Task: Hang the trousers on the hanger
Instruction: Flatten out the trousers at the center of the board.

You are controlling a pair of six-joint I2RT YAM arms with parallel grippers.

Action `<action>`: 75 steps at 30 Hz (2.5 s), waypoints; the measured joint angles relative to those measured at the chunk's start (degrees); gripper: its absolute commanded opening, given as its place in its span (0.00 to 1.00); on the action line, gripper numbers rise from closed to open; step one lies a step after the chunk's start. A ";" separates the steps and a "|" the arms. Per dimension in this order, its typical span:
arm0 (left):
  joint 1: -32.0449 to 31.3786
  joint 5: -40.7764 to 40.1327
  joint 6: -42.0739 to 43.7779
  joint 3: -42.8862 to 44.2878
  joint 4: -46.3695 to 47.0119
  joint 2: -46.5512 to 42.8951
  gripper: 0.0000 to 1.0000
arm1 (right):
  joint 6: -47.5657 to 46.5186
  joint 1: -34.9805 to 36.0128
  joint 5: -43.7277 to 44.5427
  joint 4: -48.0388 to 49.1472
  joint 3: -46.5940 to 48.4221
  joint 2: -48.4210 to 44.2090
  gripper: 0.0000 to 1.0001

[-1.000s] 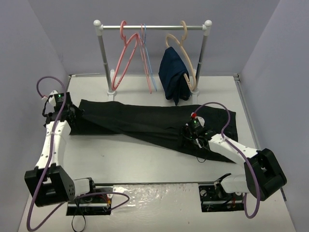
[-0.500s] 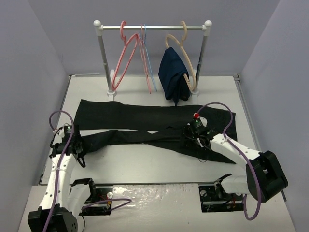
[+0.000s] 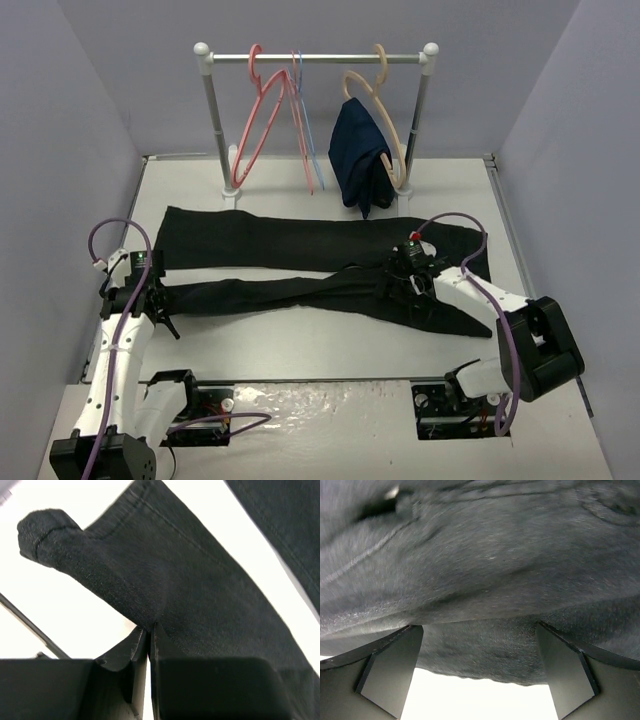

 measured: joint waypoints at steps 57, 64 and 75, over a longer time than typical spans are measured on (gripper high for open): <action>-3.69 14.87 -0.72 16.34 1.02 12.10 0.02 | 10.57 39.81 4.57 -16.28 5.34 2.77 0.70; -5.35 16.68 8.61 16.47 14.51 2.85 0.02 | 10.98 39.83 5.82 -17.08 6.26 2.78 0.72; -4.72 4.10 -4.27 -10.35 4.44 -6.56 0.34 | 10.87 39.83 6.67 -17.57 6.42 2.78 0.79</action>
